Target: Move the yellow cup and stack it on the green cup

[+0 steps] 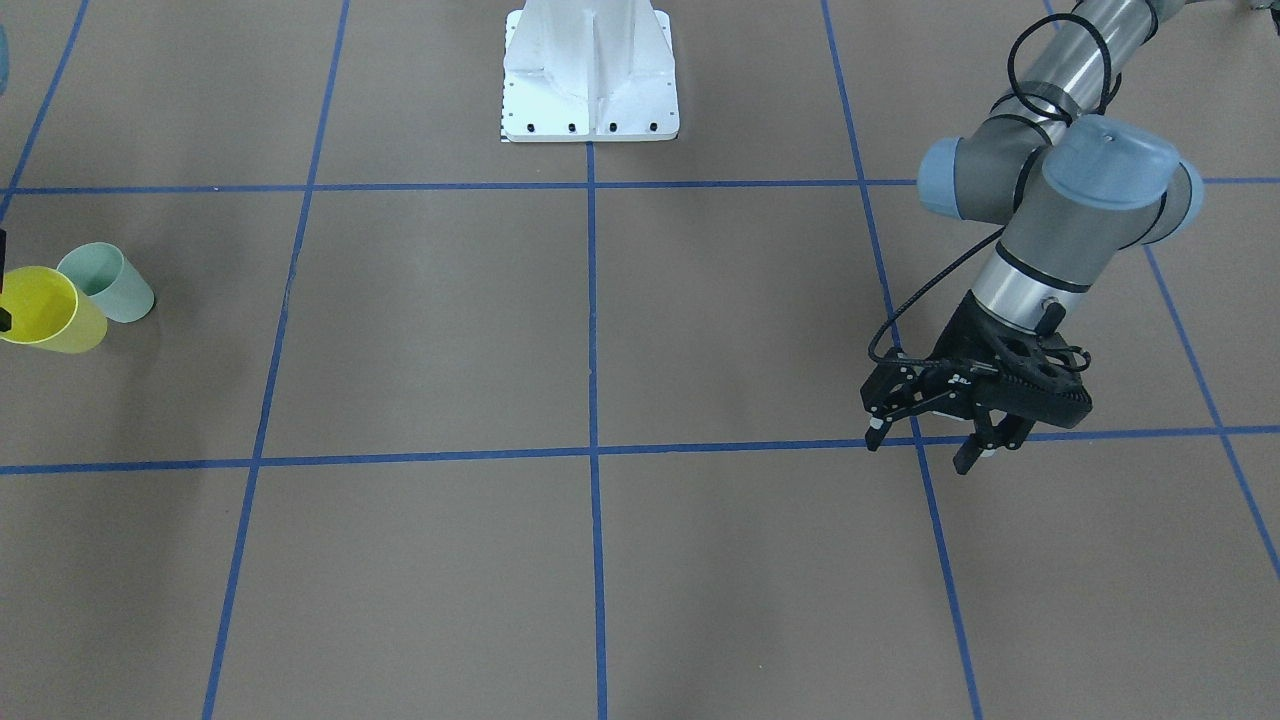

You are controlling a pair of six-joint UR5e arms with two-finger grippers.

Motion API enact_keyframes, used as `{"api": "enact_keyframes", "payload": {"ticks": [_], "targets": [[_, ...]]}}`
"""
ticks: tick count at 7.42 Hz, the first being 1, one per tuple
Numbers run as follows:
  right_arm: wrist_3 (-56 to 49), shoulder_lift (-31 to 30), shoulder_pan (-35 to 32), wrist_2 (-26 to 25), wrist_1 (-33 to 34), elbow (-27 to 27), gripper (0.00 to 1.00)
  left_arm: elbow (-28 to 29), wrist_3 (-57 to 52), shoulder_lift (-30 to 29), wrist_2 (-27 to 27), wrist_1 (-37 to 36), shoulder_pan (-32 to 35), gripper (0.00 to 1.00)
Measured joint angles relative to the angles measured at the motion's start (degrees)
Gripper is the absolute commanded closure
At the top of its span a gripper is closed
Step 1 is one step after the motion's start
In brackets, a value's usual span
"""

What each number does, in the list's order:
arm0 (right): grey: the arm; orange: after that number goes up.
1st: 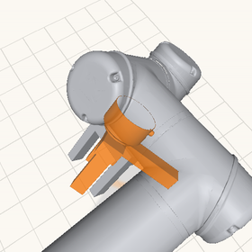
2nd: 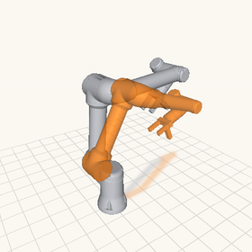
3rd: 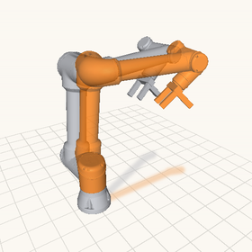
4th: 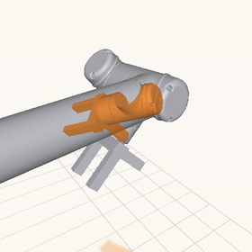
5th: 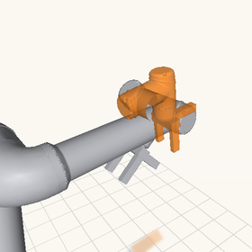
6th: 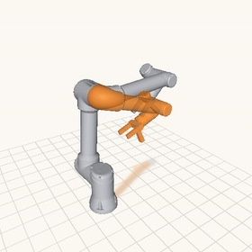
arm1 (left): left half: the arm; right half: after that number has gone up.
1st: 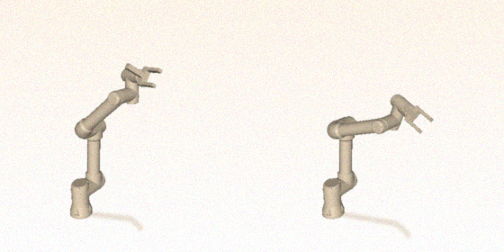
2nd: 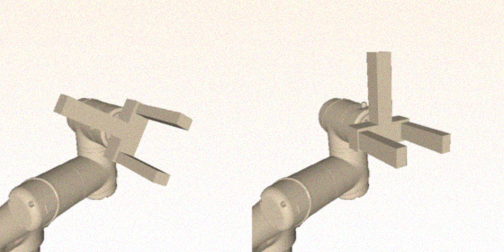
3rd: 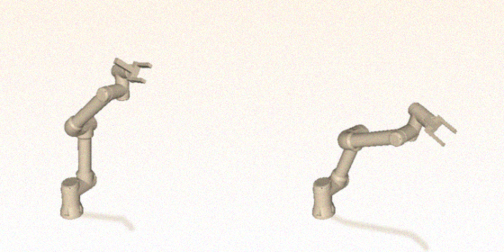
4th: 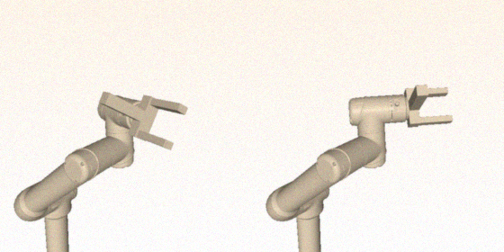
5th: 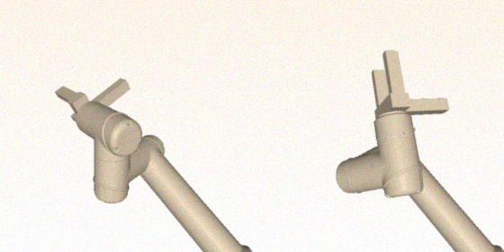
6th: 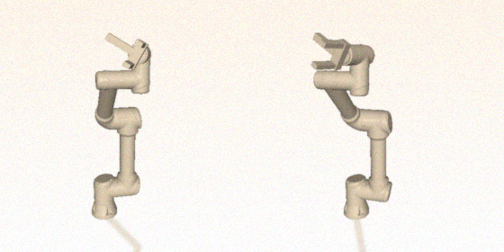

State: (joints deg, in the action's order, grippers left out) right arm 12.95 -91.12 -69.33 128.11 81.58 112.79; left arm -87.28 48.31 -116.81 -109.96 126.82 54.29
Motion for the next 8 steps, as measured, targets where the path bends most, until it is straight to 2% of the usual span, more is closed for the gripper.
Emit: {"api": "enact_keyframes", "payload": {"ticks": [2, 4, 8], "targets": [[-1.8, -4.2, -0.5, -0.6, 5.0, 6.0, 1.0, 0.1, -0.1, 0.0, 0.0, -2.6, 1.0, 0.0], [-2.0, -8.6, -0.4, -1.2, 3.2, 8.3, 1.0, 0.2, -0.3, 0.1, -0.1, -3.1, 1.4, 0.0], [-1.2, -11.5, -0.1, -0.6, -5.7, 5.0, 1.0, 0.2, -0.5, 0.3, -0.4, -4.2, 1.8, 0.0]]}}
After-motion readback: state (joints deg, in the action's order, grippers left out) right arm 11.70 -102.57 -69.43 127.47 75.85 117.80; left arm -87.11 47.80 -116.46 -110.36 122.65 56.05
